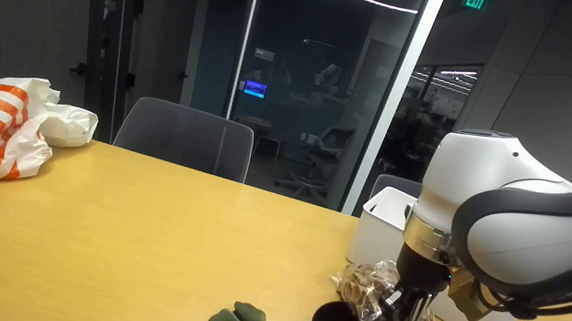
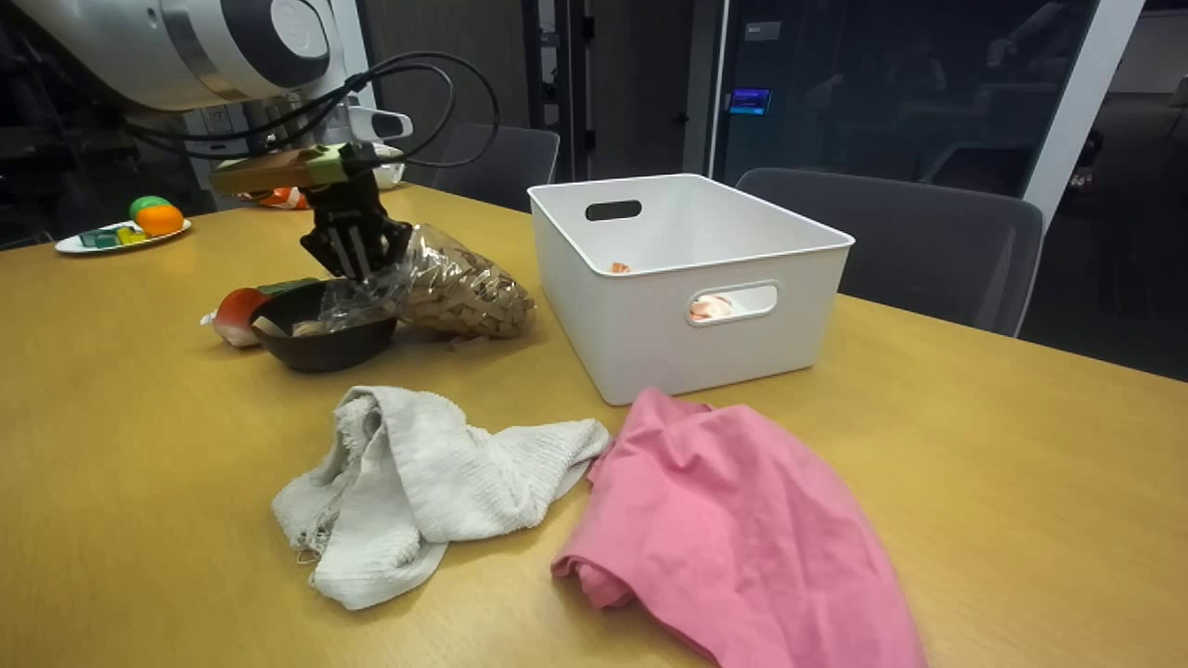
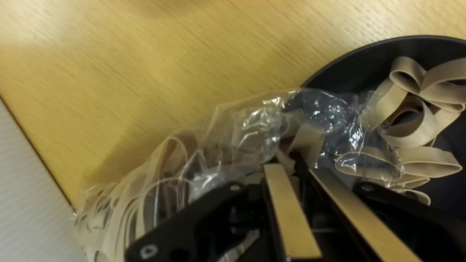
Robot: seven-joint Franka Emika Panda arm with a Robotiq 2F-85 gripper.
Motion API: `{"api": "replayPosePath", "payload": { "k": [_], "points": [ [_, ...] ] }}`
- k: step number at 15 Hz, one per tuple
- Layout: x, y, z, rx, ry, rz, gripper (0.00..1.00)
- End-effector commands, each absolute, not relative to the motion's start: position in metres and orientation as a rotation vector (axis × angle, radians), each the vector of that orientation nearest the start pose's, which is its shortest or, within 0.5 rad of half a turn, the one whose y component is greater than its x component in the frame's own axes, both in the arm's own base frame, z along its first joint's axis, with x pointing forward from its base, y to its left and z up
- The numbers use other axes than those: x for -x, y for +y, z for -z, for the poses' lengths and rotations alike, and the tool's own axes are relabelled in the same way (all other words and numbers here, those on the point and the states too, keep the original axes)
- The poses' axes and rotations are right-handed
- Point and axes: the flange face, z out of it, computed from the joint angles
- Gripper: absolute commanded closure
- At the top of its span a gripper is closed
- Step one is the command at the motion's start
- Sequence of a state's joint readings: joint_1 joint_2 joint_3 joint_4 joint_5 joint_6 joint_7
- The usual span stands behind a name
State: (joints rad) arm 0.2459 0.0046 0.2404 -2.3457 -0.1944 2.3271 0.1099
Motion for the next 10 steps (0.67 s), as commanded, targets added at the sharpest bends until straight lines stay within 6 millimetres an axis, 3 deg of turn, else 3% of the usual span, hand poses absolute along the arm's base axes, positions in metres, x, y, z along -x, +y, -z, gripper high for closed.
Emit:
{"api": "replayPosePath", "payload": {
  "k": [1,5,10],
  "points": [
    [-0.444,0.231,-0.347,3.131,-0.787,0.075,0.95],
    [-0.444,0.228,-0.366,3.051,-0.740,0.055,0.90],
    [-0.439,0.222,-0.389,2.983,-0.757,-0.020,0.90]
  ]
}}
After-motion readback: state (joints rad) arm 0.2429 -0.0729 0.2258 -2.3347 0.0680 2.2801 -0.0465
